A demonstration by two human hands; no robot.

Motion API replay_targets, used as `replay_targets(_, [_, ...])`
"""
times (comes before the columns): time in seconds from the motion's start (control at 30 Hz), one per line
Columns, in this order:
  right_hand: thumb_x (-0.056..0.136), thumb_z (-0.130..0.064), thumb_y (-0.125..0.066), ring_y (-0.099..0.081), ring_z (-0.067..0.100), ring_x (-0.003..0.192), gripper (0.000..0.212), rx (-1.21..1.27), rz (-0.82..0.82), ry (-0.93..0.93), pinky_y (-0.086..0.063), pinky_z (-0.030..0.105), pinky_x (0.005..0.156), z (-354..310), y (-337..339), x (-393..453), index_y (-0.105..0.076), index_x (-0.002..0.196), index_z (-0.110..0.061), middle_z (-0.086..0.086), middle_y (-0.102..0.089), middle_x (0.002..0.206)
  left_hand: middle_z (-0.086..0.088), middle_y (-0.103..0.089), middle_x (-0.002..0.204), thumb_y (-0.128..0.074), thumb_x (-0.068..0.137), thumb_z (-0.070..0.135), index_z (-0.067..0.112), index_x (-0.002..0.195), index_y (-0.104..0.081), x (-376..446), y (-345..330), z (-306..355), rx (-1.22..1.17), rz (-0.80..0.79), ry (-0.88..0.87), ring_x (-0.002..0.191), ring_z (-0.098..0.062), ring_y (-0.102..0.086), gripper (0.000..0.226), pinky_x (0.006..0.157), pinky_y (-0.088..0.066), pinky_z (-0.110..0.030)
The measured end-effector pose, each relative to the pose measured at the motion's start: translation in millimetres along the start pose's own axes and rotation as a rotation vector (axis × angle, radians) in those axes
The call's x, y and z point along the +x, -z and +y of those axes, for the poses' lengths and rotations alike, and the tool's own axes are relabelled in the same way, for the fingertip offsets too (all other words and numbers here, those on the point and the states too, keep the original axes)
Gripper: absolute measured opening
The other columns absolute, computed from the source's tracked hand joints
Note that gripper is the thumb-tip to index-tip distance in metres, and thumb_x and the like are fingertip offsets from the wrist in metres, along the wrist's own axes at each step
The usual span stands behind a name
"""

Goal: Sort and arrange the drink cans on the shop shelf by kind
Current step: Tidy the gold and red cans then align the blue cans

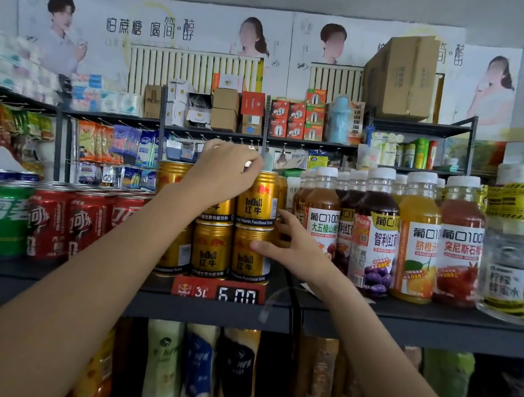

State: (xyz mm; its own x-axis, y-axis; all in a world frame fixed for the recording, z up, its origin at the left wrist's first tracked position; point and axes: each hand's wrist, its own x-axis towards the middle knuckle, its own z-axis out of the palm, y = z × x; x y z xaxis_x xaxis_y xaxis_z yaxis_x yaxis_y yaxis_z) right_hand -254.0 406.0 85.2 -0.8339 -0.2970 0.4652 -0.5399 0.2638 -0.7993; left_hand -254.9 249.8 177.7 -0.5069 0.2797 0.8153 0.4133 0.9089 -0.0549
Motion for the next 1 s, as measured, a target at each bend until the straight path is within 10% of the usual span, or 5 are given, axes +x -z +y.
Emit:
replay_targets(0.47, [0.079,-0.02,-0.072,-0.051,0.018,0.117,0.072,-0.133,0.362,-0.07,-0.044,0.035,0.097,-5.1,-37.0,11.2,-0.032,0.139,-0.015,0.003,-0.054,0.126,-0.01,-0.014,0.151,-0.056,0.088,0.033,0.018,0.145,-0.015,-69.5,1.2,-61.9,-0.113,0.035,0.395,0.137,-0.034,-0.013,0.072,0.11,-0.02,-0.046])
replay_targets(0.77, [0.073,-0.025,-0.077,-0.059,0.02,0.106,0.051,-0.197,0.389,-0.174,-0.049,0.041,0.094,-13.9,-44.0,22.2,-0.052,0.117,-0.013,0.002,-0.062,0.115,-0.007,-0.015,0.151,-0.053,0.089,0.035,0.018,0.144,-0.02,-67.5,-2.9,-64.5,-0.085,0.163,0.211,0.139,-0.025,-0.012,0.067,0.113,-0.012,-0.042])
replay_targets(1.0, [0.071,-0.028,-0.08,-0.051,0.004,0.093,0.056,-0.273,0.407,-0.066,-0.044,0.008,0.07,-15.3,-47.3,15.5,-0.042,0.11,-0.017,-0.009,-0.055,0.103,0.0,-0.026,0.147,-0.046,0.081,0.065,0.029,0.144,-0.018,-36.4,-7.7,-18.1,-0.072,0.087,0.028,0.136,-0.021,-0.019,0.078,0.114,-0.009,-0.042])
